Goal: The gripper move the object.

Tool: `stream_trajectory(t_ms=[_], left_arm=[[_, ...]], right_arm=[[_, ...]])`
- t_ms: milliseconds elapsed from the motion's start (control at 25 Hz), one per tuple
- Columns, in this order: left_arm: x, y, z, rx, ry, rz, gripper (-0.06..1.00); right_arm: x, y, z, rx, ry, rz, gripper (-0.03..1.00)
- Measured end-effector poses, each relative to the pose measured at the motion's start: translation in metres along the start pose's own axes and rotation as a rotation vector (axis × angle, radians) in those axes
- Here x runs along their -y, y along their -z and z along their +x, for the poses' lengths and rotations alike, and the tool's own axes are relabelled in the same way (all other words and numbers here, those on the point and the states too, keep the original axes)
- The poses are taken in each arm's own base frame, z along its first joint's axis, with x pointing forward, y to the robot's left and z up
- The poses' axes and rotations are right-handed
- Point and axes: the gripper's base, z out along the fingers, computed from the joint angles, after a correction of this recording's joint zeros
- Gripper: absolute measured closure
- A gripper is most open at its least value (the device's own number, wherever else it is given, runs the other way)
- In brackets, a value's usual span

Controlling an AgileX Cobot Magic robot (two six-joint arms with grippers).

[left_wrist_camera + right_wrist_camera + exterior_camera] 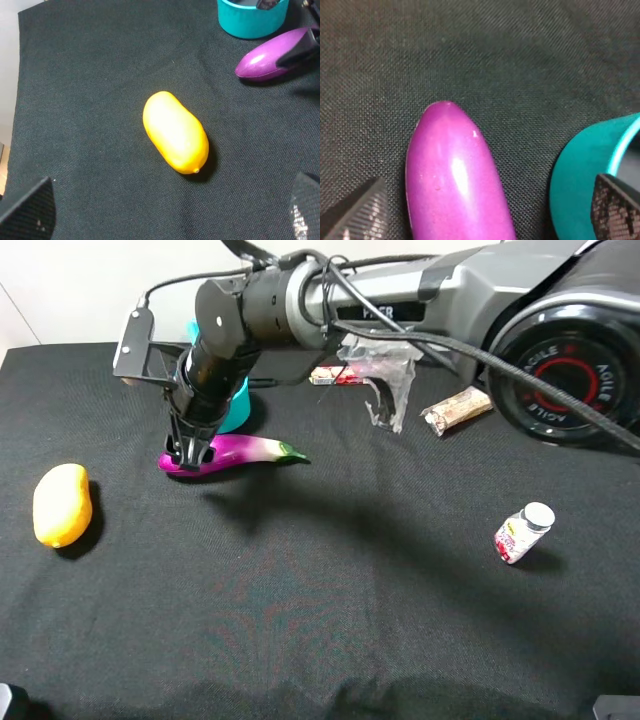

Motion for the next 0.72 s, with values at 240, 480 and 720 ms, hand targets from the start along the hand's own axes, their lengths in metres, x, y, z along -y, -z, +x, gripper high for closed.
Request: stream_trajectory(t_ms=[240,480,720], left_arm=[[0.000,0.000,0.000,0.000,0.000,0.000,-0.05],[0.000,0.000,0.000,0.000,0.000,0.000,-0.05],[0.000,0.000,0.000,0.000,0.000,-0.001,-0.05]], right_arm=[[0.002,0.012,-0.006,0.010,-0.010,0.001,0.35],[0.001,0.029,-0.012,0.001,-0.016,-0.019,0.35],[0.012,0.056,-0.008,-0.044,-0.071,-0.023,0.35]])
